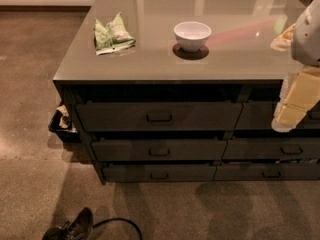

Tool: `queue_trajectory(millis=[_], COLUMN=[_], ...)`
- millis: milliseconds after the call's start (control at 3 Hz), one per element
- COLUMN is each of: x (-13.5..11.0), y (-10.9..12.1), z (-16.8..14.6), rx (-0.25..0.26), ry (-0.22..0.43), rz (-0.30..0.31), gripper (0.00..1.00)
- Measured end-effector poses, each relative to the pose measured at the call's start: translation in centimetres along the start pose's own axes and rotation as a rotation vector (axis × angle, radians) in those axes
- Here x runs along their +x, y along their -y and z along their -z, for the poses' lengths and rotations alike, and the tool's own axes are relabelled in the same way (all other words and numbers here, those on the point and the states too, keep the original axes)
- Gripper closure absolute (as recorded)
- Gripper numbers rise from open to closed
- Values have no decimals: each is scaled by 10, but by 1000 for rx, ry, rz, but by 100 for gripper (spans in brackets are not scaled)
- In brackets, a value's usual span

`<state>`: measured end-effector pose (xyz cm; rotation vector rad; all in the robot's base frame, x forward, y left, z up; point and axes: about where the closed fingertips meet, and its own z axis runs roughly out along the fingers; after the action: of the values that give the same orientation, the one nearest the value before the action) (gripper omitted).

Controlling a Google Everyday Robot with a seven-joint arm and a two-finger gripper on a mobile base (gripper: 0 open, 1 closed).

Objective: Open top drawer

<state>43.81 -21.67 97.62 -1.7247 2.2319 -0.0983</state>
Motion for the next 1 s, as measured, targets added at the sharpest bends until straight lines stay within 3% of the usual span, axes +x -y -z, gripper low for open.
queue_trajectory(millis=[667,1000], x=[0,6], y=[4,5], z=[-8,-28], rx=[2,20], ry=[15,55], rz=[-3,7], gripper=[0,0])
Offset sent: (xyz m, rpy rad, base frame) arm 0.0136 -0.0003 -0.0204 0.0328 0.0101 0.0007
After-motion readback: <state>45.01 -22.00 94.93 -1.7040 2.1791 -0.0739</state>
